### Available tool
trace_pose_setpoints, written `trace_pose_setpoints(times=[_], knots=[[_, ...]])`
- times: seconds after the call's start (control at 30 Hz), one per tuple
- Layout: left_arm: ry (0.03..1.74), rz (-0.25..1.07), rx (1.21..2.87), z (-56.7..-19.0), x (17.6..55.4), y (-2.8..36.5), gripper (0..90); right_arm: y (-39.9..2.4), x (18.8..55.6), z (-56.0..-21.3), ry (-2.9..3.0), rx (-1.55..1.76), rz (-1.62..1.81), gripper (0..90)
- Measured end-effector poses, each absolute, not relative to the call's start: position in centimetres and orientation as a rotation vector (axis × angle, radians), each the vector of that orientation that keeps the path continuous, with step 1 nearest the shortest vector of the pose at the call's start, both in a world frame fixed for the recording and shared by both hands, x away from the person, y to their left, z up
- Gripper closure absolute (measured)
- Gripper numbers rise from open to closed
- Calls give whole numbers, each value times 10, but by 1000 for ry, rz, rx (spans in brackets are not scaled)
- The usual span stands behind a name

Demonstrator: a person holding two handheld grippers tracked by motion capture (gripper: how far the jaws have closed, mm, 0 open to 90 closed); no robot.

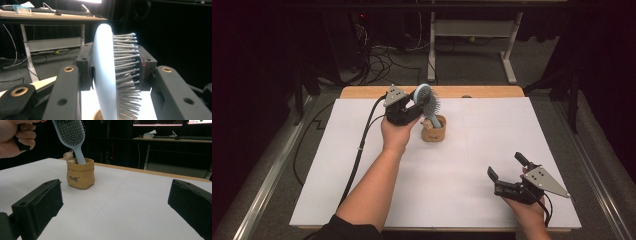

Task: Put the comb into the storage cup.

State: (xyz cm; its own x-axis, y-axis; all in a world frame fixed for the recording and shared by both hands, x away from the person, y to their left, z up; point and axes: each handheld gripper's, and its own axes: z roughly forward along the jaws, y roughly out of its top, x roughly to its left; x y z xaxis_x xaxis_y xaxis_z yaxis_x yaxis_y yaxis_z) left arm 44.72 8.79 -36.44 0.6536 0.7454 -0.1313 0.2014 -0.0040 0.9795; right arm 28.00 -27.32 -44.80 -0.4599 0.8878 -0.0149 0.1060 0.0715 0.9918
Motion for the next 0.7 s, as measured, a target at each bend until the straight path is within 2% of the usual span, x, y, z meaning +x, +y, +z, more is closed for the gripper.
trace_pose_setpoints(times=[0.7], knots=[[827, 520, 1556, -366, 448, 95, 528, -272, 280, -448, 1671, 1004, 1459, 2]])
